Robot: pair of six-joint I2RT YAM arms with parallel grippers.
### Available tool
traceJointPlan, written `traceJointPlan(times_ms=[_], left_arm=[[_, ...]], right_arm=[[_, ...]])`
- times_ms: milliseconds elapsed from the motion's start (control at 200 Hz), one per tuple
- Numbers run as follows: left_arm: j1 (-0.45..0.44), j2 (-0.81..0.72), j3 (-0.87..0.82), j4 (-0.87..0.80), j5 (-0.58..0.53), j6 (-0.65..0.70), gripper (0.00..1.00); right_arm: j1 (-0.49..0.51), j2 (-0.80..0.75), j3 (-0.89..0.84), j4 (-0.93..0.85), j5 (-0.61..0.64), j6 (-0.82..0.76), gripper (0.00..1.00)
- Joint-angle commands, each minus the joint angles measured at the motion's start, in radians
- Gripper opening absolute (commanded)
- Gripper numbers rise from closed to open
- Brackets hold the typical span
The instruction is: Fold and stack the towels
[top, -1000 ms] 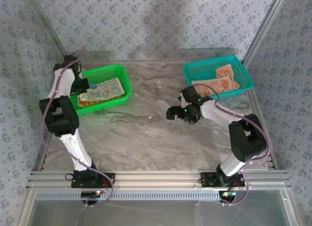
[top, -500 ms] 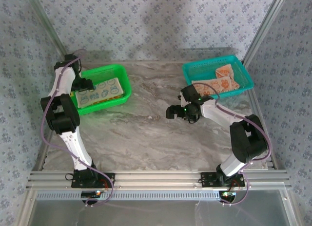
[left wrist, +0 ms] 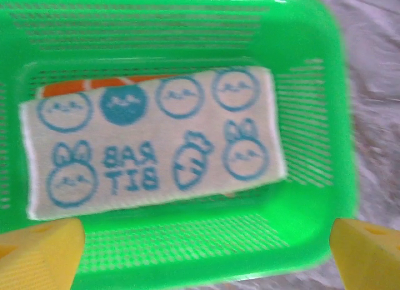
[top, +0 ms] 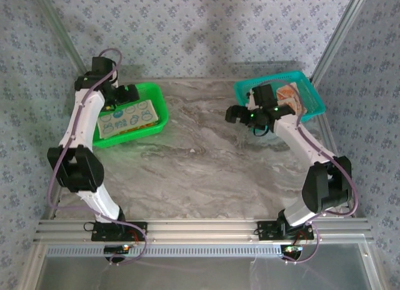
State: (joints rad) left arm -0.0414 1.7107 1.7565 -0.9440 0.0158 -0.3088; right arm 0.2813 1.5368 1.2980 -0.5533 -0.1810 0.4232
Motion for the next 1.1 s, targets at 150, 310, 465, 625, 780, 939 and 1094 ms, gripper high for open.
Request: traceJointPlan(times_ms=[150,310,465,625,780,939,1094], left_arm=[[-0.142,-0.158,-0.201,0.111,0.083,-0.118,1.0],[-0.252,-0.196,-0.261,0.116,0.059,-0.151,1.0],[-0.322,-0.213,-0.302,0.119,0.048,-0.183,1.0],[-0.354,-0.233,-0.315,0.085,0.013,-0.206,1.0],[-0.36,-0.273,-0.33,0.07,-0.016,-0.22,1.0],[-0.363,-0.304,-0.341,0.052,-0.04,-0.235,1.0],[-0.363,-0.338,-0.332,0.031,-0.083,-0.239,1.0]], right_arm=[[-0.148,0.124,0.203,-0.081,0.318,-0.072,1.0],[-0.275,0.247,0.252,0.025,0.295,-0.023,1.0],[-0.35,0.397,0.36,0.04,0.302,0.023,0.89],[-0.382,0.589,0.55,-0.043,0.338,0.025,0.77],[-0.403,0.762,0.738,-0.18,0.373,0.044,0.76],[-0.421,0.871,0.844,-0.243,0.366,0.074,0.76],[-0.43,0.921,0.89,-0.252,0.298,0.068,0.5]])
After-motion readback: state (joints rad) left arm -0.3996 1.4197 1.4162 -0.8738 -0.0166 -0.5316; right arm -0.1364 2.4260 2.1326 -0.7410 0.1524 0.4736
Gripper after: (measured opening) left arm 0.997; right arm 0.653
